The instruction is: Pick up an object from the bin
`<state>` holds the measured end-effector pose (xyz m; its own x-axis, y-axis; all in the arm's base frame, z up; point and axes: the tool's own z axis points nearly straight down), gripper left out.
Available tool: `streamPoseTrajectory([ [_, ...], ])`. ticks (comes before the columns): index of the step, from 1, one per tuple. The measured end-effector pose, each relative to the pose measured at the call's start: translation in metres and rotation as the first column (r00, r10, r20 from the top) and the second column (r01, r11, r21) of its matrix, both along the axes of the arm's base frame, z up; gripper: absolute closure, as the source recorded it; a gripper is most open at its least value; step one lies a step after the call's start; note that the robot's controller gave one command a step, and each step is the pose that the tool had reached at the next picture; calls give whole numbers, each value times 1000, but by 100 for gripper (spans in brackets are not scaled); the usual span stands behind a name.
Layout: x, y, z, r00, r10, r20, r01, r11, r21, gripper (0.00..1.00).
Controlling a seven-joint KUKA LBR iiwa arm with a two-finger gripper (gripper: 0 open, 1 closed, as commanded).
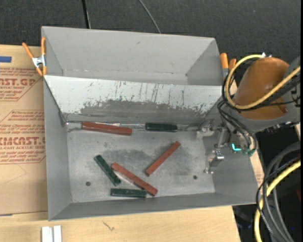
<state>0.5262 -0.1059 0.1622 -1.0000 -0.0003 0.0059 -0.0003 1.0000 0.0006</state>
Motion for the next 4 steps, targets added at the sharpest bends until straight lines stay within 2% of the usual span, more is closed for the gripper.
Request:
streamPoseTrajectory([
  [1, 2, 0, 3, 1000, 1, 7, -1, 1000, -1, 0],
  [2, 47, 42, -82, 992, 122, 36, -121, 993, -9, 100],
  [3, 47, 42, -82, 992, 122, 36, -122, 993, -9, 100],
  [4, 48, 63, 55, 986, 165, 11, -165, 986, -2, 100],
])
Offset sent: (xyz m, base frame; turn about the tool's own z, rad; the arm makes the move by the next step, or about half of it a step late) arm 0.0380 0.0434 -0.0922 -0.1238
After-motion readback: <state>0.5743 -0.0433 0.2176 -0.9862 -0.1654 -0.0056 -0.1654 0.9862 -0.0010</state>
